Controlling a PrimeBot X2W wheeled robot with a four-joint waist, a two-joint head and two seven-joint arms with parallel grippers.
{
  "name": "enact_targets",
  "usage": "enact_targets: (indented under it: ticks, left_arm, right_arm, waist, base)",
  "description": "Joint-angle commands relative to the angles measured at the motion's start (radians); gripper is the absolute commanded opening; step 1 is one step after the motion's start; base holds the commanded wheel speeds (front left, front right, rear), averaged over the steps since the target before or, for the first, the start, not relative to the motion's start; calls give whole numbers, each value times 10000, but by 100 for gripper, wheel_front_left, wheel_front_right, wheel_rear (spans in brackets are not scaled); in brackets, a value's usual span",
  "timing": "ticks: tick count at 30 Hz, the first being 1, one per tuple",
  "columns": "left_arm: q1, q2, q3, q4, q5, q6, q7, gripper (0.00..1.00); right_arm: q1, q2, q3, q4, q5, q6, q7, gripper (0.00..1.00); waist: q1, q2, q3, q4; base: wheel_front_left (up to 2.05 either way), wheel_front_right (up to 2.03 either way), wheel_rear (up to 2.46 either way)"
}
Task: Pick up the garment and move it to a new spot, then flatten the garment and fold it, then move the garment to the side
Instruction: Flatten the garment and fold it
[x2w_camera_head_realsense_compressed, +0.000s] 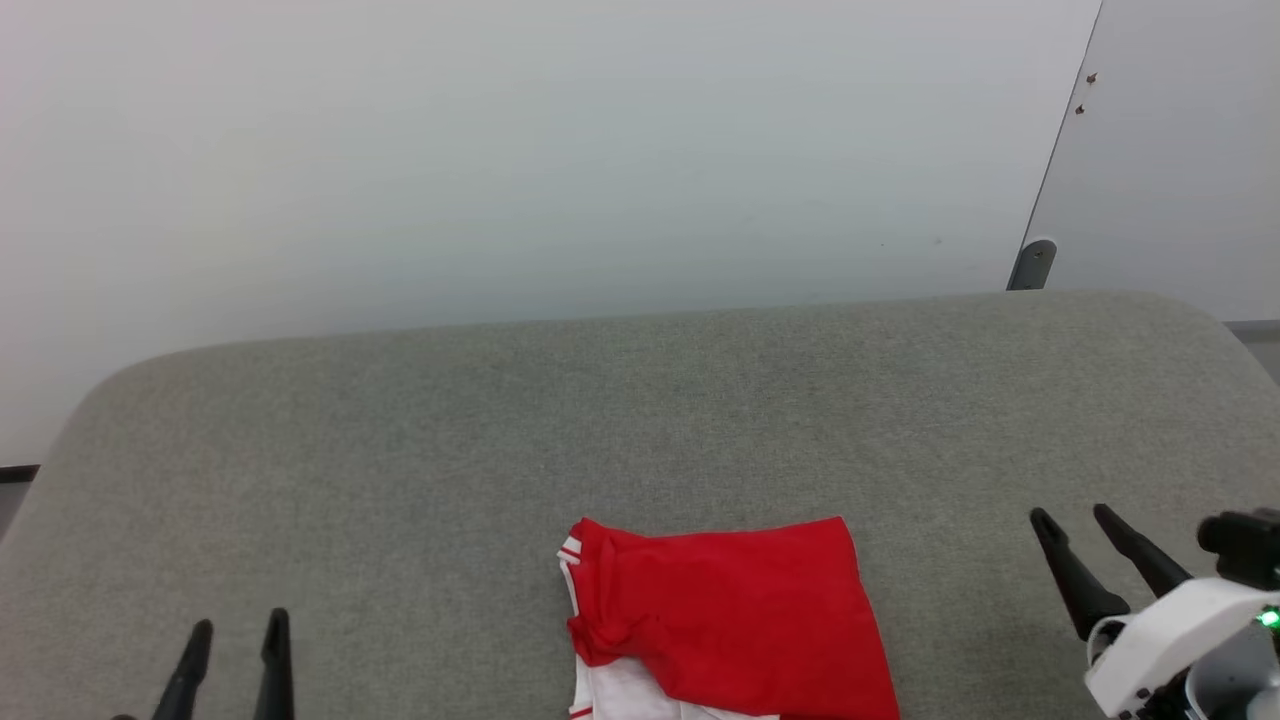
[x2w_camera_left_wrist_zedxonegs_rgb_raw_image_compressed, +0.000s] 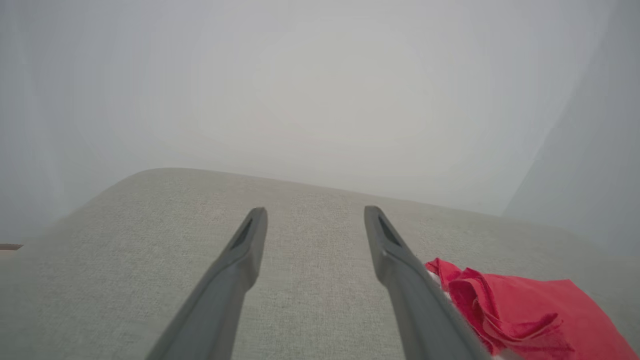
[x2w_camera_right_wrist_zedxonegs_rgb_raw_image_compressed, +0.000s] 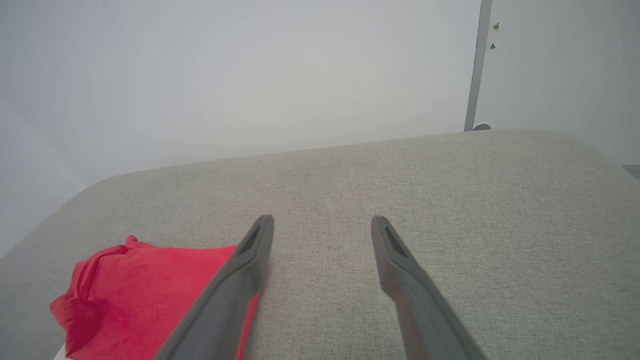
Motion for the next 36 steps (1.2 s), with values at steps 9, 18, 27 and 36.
enact_targets:
  ticks: [9,18,27,36]
  left_arm:
    - [120,-46,294,131,400,10,3,100]
    - [111,-113,362,180,612,-20,3,100]
    - [69,-148,319,152,639,-46,3,100]
    - [13,-124,282,126,663,-63,3,100]
  right_arm:
    - [745,219,-751,-606,-609,-7,-25,100]
    - [1049,413,-1053,-911,-952,-7,165,100]
    - [1122,550,-1186,-1113,-1092,-7,401,100]
    - [1162,622,-1287,-1266,-1196,-7,500,100]
  waist:
    - [0,0,16,88]
    - [0,0,34,142]
    - [0,0,45,243]
    - [0,0,66,456]
  base:
    - [0,0,0]
    - [0,0,0]
    - [0,0,0]
    - [0,0,0]
